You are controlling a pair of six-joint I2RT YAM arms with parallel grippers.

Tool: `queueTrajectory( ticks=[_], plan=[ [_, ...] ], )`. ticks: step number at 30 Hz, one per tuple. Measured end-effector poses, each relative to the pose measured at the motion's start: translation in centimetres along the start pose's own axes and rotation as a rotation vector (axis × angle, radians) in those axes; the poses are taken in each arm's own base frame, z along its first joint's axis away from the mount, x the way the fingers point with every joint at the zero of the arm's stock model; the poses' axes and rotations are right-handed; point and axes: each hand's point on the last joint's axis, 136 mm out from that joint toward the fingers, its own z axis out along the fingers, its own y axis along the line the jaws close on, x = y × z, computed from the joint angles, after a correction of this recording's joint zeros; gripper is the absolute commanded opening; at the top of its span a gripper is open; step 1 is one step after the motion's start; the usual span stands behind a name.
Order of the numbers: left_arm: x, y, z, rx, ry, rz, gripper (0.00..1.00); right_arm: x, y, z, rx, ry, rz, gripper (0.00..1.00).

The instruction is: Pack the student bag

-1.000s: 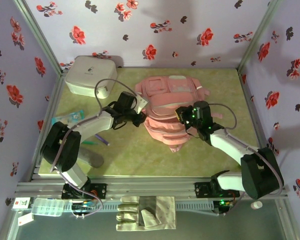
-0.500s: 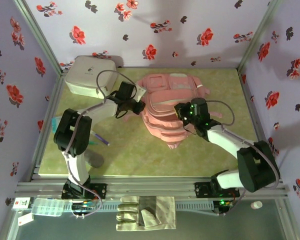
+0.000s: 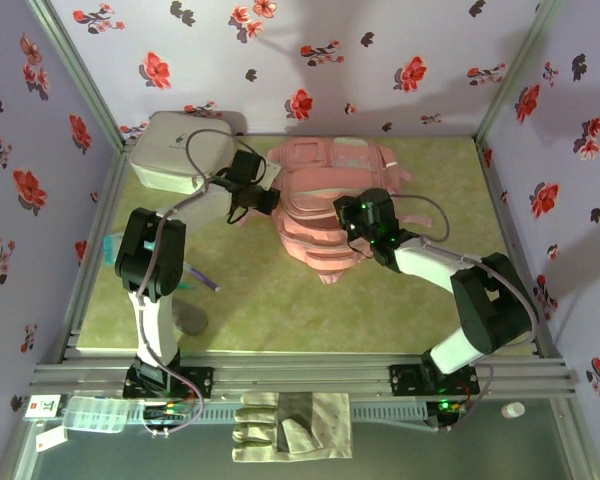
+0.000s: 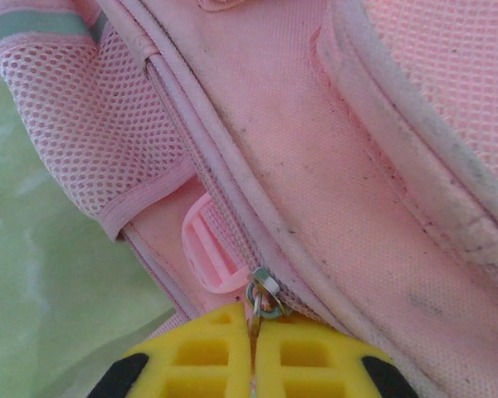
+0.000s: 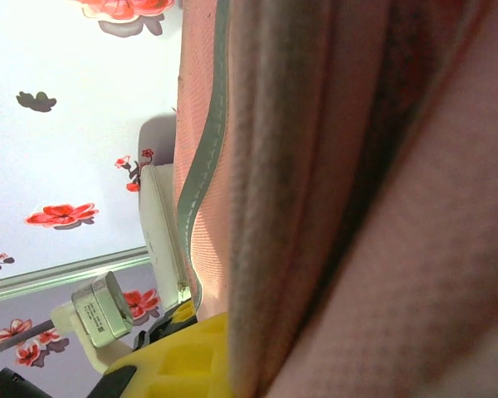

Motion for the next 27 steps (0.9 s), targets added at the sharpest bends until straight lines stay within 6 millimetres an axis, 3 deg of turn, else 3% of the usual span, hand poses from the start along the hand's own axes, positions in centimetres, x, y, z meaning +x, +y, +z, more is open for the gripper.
queueTrajectory(
  ticks=[5, 8, 11, 16, 19, 23, 27],
  plan=[
    [0.0, 0.8, 0.0, -0.012, 0.005, -0.002, 0.25, 0.0, -0.1, 0.0, 0.002, 0.0, 0.0, 0.07],
    [0.0, 2.2, -0.2, -0.047, -0.002, -0.043, 0.44, 0.1, -0.2, 0.0, 0.004, 0.001, 0.001, 0.12],
    [1.0, 3.8, -1.7, -0.105, -0.006, -0.118, 0.62, 0.1, -0.5, 0.1, 0.012, 0.003, 0.0, 0.26],
    [3.5, 4.7, -8.0, -0.21, -0.036, -0.244, 0.85, 0.9, -1.9, 0.0, 0.074, 0.043, -0.032, 0.58],
    [4.4, 4.9, -12.5, -0.273, -0.081, -0.317, 0.91, 1.0, -2.9, -1.1, 0.132, 0.042, -0.066, 0.69],
    [6.5, 6.0, -16.9, -0.36, -0.113, -0.438, 0.96, 0.3, -2.9, -4.0, 0.168, -0.005, -0.123, 0.77],
    [11.0, 6.7, -19.1, -0.429, -0.058, -0.567, 1.0, -1.0, -2.4, -7.2, 0.198, -0.082, -0.197, 0.82]
  ],
)
